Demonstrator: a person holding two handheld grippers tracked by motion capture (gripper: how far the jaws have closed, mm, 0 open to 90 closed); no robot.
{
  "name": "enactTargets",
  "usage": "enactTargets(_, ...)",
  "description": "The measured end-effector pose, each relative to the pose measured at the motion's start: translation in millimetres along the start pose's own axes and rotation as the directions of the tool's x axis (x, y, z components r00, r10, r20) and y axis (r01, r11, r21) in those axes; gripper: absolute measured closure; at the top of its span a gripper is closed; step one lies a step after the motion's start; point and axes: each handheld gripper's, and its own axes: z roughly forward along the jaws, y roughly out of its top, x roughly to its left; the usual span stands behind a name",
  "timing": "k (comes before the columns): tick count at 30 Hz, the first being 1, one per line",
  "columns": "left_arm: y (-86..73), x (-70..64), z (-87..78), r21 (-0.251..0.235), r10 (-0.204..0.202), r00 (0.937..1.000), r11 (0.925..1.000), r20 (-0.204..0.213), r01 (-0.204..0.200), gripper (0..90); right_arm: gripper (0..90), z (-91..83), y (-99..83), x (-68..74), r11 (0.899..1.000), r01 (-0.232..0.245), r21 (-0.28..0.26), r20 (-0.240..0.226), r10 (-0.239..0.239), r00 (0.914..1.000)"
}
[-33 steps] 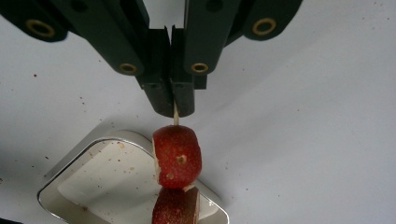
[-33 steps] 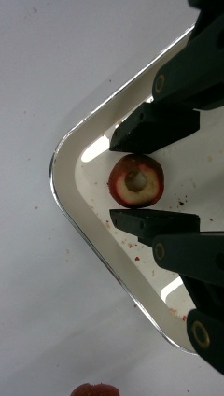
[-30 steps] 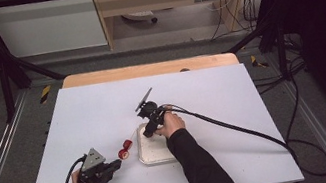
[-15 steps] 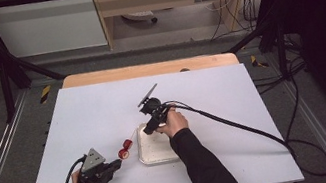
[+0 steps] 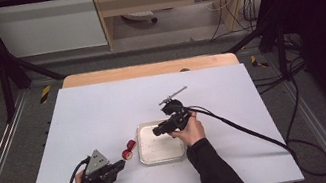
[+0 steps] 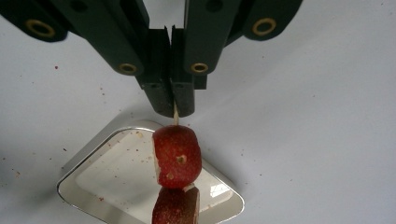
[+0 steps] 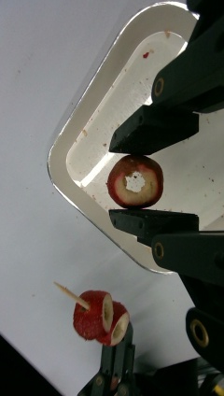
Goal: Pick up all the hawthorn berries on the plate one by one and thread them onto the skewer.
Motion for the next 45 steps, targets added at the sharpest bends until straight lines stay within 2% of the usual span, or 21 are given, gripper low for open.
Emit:
enactTargets(3, 0.5, -2.2, 1.0, -0.001, 0.002, 1.0, 1.0, -0.004, -0.002, 88.6, 62.0, -5.7, -11.0, -2.3, 0.997, -0.025, -0.066, -0.024, 0.023, 0.9994)
enactTargets(6, 1.1, -4.7, 1.9, -0.002, 0.001, 1.0, 1.0, -0.009, -0.001, 88.6, 62.0, -10.4, -22.0, -4.1, 0.989, -0.053, -0.138, -0.053, 0.046, 0.9975)
enactTargets(9, 2.1, -8.3, 3.4, -0.003, 0.004, 0.9999, 1.0, -0.011, -0.004, 88.6, 62.0, -12.6, -32.0, -5.9, 0.976, -0.085, -0.202, -0.088, 0.068, 0.9938)
enactTargets(13, 3.2, -12.0, 4.9, -0.007, -0.001, 0.9999, 1.0, -0.014, 0.001, 88.6, 62.0, -14.3, -41.1, -7.0, 0.958, -0.118, -0.262, -0.126, 0.087, 0.9882)
enactTargets(18, 4.7, -18.2, 6.9, -0.022, -0.019, 0.9996, 0.9996, -0.022, 0.018, 88.6, 62.1, -16.8, -49.2, -8.0, 0.927, -0.166, -0.336, -0.159, 0.118, 0.9802)
enactTargets(21, 5.4, -21.8, 7.8, -0.029, -0.033, 0.9993, 0.999, -0.02, 0.032, 88.6, 62.1, -17.1, -52.1, -9.3, 0.905, -0.199, -0.376, -0.181, 0.139, 0.9736)
enactTargets(24, 5.9, -24.4, 9.0, -0.04, -0.047, 0.9987, 0.9981, -0.021, 0.046, 88.6, 62.2, -17.6, -54.3, -10.3, 0.884, -0.212, -0.417, -0.188, 0.145, 0.9714)
enactTargets(27, 7.1, -26.4, 8.8, -0.054, -0.059, 0.9981, 0.9969, -0.019, 0.058, 88.6, 62.1, -18.0, -54.8, -10.6, 0.868, -0.228, -0.44, -0.204, 0.151, 0.9673)
enactTargets(32, 9.3, -31.3, 10.2, -0.07, -0.081, 0.9965, 0.9944, -0.019, 0.079, 88.6, 62.2, -21.2, -53.4, -9.0, 0.83, -0.255, -0.496, -0.231, 0.157, 0.9603)
enactTargets(39, 14.8, -36.9, 12.4, -0.121, -0.109, 0.994, 0.987, -0.015, 0.106, 88.6, 62.2, -25.7, -50.7, -7.5, 0.779, -0.289, -0.557, -0.261, 0.166, 0.9509)
enactTargets(40, 15.6, -37.4, 12.9, -0.121, -0.11, 0.9939, 0.9868, -0.013, 0.108, 88.6, 62.2, -26.6, -50.3, -7.2, 0.768, -0.3, -0.567, -0.273, 0.168, 0.9472)
enactTargets(45, 18.4, -40.2, 16.2, -0.138, -0.124, 0.9923, 0.9831, -0.009, 0.121, 88.5, 62.3, -29.9, -48.8, -6.6, 0.734, -0.308, -0.605, -0.281, 0.165, 0.9454)
